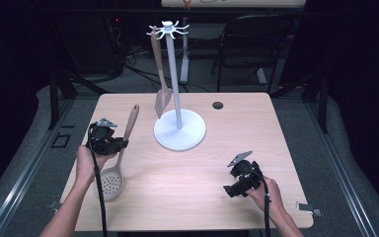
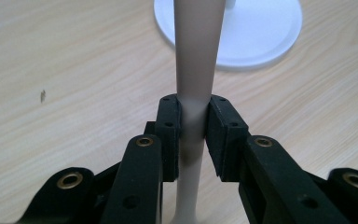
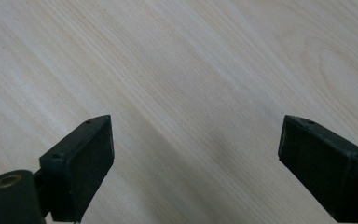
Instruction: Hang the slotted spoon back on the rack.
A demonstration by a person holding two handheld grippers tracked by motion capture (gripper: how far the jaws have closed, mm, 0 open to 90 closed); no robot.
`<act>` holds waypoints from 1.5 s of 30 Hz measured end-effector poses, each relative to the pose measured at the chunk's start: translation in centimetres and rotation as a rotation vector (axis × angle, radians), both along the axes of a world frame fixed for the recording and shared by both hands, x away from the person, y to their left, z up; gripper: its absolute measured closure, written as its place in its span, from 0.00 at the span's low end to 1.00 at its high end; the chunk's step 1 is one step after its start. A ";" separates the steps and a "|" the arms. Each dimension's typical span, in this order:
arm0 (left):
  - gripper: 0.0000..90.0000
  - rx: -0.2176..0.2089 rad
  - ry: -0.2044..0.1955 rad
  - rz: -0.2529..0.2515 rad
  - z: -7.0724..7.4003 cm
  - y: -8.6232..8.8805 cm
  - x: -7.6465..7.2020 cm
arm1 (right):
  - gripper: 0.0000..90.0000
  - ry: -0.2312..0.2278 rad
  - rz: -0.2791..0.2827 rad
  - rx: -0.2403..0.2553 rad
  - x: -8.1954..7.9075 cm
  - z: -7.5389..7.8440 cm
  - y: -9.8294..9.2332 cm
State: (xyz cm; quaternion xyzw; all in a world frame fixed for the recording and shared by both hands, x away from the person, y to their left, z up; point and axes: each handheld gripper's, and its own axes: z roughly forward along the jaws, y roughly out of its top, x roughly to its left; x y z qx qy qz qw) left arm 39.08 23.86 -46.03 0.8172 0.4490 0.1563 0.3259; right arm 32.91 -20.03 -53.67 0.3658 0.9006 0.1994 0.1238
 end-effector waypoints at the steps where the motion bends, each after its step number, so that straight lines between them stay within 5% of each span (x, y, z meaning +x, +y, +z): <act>1: 0.84 -0.005 -0.012 0.002 0.2 0.0 -0.1 | 0.11 0.001 0.001 -0.003 0.0 0.0 0.0; 14: 0.84 -0.025 -0.130 -0.008 3.6 -0.9 -0.2 | 0.11 -0.005 0.009 -0.006 0.0 -0.1 0.3; 27: 0.84 -0.063 -0.241 -0.011 5.3 -2.4 0.4 | 0.11 -0.004 0.011 -0.010 0.1 -0.1 0.2; 45: 0.84 -0.052 -0.254 -0.041 6.5 -4.7 2.0 | 0.11 -0.004 0.011 -0.007 0.2 -0.1 0.2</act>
